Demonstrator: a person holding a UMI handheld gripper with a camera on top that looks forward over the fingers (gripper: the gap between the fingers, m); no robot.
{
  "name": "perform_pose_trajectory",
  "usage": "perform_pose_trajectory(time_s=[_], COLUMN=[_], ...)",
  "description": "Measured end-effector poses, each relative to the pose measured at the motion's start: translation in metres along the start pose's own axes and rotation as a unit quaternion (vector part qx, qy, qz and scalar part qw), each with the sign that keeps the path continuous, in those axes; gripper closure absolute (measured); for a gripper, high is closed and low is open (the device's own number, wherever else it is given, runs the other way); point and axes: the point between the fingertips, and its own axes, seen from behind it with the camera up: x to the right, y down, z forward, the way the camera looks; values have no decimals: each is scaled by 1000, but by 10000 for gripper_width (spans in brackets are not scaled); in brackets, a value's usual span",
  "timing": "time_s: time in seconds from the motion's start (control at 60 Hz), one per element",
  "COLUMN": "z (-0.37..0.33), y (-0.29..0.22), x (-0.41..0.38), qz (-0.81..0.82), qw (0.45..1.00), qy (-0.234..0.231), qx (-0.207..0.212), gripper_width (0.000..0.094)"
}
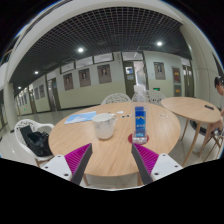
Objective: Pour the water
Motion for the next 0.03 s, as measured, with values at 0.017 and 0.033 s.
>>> perform_pose_trajectory(time_s=[0.017, 0.033], z=[-2, -3], y=[1, 3], x=[-3, -6], qz=[4, 7], qw=[1000, 1000], qy=[-5, -9], qx=[2, 4], gripper_width=[86, 87])
